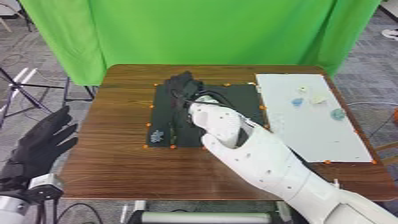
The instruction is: Arrange flowers
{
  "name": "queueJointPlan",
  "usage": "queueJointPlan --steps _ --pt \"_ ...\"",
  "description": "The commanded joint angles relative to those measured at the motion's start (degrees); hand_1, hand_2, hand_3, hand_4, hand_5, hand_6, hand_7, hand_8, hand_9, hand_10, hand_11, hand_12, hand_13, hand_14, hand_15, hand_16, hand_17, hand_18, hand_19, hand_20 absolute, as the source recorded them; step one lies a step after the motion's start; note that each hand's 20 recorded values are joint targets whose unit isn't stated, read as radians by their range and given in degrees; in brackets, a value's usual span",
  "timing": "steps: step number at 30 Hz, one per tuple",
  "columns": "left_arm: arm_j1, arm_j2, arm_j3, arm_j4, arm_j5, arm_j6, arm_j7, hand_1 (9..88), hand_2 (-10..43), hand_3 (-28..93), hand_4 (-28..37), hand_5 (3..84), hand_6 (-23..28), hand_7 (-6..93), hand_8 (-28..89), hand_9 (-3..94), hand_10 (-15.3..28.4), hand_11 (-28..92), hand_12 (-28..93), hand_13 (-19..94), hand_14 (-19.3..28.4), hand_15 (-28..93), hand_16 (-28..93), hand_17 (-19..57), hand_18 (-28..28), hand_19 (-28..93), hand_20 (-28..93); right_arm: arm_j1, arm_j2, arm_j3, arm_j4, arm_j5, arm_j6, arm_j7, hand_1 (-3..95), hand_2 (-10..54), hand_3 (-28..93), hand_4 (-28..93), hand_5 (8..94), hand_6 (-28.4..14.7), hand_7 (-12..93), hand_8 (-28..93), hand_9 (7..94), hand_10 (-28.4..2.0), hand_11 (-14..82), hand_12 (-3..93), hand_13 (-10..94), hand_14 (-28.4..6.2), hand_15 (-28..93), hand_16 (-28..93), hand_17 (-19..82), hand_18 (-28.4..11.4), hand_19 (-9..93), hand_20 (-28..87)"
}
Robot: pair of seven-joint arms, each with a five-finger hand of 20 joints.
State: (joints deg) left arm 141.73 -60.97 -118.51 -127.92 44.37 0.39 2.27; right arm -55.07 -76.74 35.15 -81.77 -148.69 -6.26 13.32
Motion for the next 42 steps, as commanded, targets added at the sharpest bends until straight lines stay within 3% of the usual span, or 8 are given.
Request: queueJointPlan --steps 1,12,17,30,35,37,39,42 --pt "-0.8 1.01 0.62 0.35 0.24 0.15 -0.11 23.5 -0.1 71 -28.3 21.1 0.2 19.2 -10 16.9 8.6 10 20 12 11.6 15 7 -12.4 17.8 35 10 1.2 -2.7 -2.3 3.8 -3.3 1.2 1.3 46.9 -9.5 85 -28 66.2 2.8 55 1 81.5 -5.9 27.3 54.8 73 -4.5 65 37 25 -20.2 79 55" --pt "-1.5 1.94 0.97 0.92 0.01 -0.29 -0.78 23.4 -0.1 71 -28.3 21.1 0.2 19.0 -10 16.9 8.6 10 20 12 11.7 15 7 -12.4 17.8 35 10 0.4 -3.3 -2.1 5.5 -5.3 -0.5 2.4 45.8 -9.5 83 -28 64.3 3.0 56 1 80.5 -5.8 26.2 54.1 72 -4.2 65 38 25 -20.0 79 55" --pt "-2.0 2.13 1.05 1.15 0.01 -0.5 -0.96 23.5 -0.1 71 -28.3 21.1 0.2 19.1 -10 16.9 8.6 10 20 12 11.7 15 7 -12.4 17.8 35 10 0.3 -3.2 -2.3 5.7 -4.4 -2.5 3.6 43.2 -9.5 80 -28 63.1 2.6 54 1 79.0 -6.3 24.3 52.0 70 -4.9 66 32 24 -19.7 78 54" --pt "-2.2 1.95 1.09 1.18 0.13 -0.65 -1.39 23.5 0.0 71 -28.3 21.1 0.3 19.1 -10 16.8 8.6 11 19 12 11.6 15 7 -12.5 17.8 35 10 -0.4 -3.5 -2.1 5.2 -4.0 -4.9 3.7 40.3 -9.5 79 -28 59.2 1.7 52 0 72.8 -7.0 30.1 45.4 66 -5.4 66 31 21 -19.7 77 54" --pt "-2.1 1.97 1.05 1.13 0.03 -0.5 -1.36 23.5 0.0 71 -28.3 21.1 0.3 19.0 -10 16.8 8.6 10 19 12 11.7 15 7 -12.5 17.8 35 10 -0.5 -3.6 -1.4 4.9 -3.9 -4.6 3.5 35.9 -9.5 81 -28 58.4 1.1 45 0 68.1 -8.0 35.3 36.6 64 -5.9 67 30 20 -19.9 76 54" --pt "-2.1 1.94 1.06 1.12 0.06 -0.39 -1.39 23.5 0.0 71 -28.3 21.1 0.3 19.1 -10 16.8 8.6 10 19 12 11.7 15 7 -12.5 17.8 35 10 -0.5 -3.5 -1.4 4.9 -3.6 -4.3 3.6 33.2 -9.5 83 -28 58.4 1.1 42 -4 66.3 -9.0 38.0 30.1 63 -6.1 67 30 20 -20.1 76 55" --pt "-2.0 1.89 1.07 1.04 0.06 -0.24 -1.24 23.5 0.1 71 -28.3 21.1 0.3 19.1 -10 16.8 8.6 10 19 12 11.7 15 7 -12.5 17.8 35 10 -0.5 -3.5 -1.2 4.7 -3.8 -4.7 3.5 31.4 -9.5 85 -28 58.1 1.2 41 -16 65.2 -9.4 37.5 28.0 62 -6.3 67 29 19 -20.1 76 55" --pt "-1.9 1.9 1.05 1.1 0.04 -0.25 -1.14 23.6 0.1 71 -28.3 21.2 0.3 19.0 -10 16.8 8.6 10 19 12 11.7 15 7 -12.5 17.8 35 10 -0.8 -3.3 -0.7 4.1 -2.9 -5.1 3.0 29.3 -9.5 84 -28 56.0 1.0 40 -18 64.1 -9.6 35.9 27.0 61 -6.6 67 29 19 -20.1 76 55"
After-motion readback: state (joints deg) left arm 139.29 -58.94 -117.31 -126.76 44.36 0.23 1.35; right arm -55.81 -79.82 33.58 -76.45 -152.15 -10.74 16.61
